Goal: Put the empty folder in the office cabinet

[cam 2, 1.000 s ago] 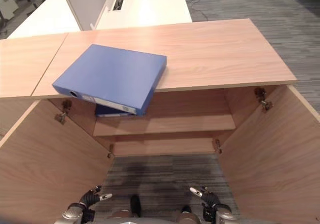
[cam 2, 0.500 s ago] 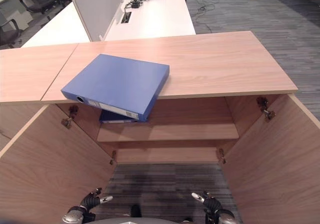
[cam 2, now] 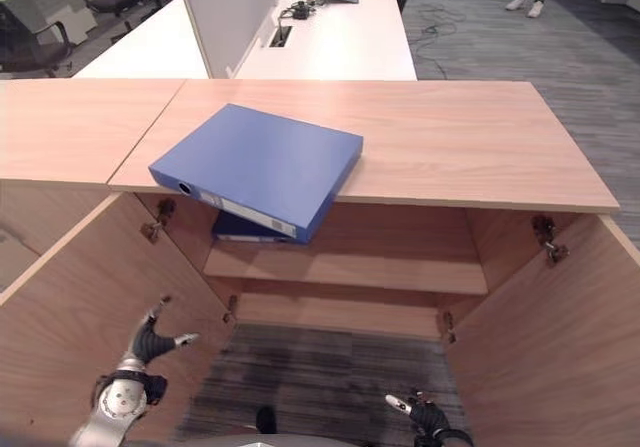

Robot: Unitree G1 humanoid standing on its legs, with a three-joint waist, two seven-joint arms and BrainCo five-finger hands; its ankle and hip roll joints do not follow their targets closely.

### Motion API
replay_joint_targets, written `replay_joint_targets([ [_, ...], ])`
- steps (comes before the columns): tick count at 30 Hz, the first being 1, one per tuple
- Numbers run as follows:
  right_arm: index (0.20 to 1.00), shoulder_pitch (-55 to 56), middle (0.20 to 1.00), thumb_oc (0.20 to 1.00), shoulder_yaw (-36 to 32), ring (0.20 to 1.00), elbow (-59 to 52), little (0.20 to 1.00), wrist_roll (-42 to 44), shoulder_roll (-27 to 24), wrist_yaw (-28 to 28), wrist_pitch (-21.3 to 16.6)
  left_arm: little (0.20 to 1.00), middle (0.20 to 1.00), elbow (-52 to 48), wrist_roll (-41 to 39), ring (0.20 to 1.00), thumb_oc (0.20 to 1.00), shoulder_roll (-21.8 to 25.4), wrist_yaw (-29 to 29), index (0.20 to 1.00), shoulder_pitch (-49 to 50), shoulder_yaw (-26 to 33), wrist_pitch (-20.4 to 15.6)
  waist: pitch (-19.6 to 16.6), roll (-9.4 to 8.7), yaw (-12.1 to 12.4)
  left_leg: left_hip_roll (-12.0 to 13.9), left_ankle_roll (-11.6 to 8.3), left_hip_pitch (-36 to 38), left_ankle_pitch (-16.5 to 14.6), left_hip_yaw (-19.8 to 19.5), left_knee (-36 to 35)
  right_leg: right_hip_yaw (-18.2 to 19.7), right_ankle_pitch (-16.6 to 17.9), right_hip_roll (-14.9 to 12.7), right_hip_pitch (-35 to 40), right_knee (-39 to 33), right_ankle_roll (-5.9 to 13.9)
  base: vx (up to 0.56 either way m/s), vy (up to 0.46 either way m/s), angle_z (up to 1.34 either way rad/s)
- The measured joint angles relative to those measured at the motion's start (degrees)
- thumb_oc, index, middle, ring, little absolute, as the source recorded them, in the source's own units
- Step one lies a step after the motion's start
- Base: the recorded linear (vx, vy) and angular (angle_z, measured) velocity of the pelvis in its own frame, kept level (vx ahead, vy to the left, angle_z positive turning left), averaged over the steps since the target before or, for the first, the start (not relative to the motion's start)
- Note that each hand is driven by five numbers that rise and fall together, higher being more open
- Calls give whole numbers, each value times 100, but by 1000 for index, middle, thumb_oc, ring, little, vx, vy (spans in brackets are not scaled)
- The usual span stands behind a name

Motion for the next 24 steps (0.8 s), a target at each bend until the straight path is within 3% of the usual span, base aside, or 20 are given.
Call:
replay_joint_targets([
  [5,1000,-42,1000,1000,159,1000,110,1000,7,40,0,-67,1000,1000,-903,1109,1000,1000,427,462,1000,11,-7,3,18,-75,117,-8,-7,20,5,-127,-2,-128,-29,9,95,1,3,24,-31,13],
  [12,1000,-161,1000,1000,420,1000,92,1000,11,92,35,-121,1000,1000,-2133,2260,1000,1000,1351,542,1000,-273,10,-36,17,-23,121,-5,-8,61,5,-149,-3,-144,-34,13,152,0,-4,8,-7,1],
  [24,1000,-105,1000,1000,519,1000,103,1000,3,72,160,-154,1000,1000,-2871,3046,1000,1000,2511,573,1000,-1371,-26,-420,-89,210,-81,-12,-29,24,23,-108,48,-112,-9,-3,41,19,-33,2,3,0],
])
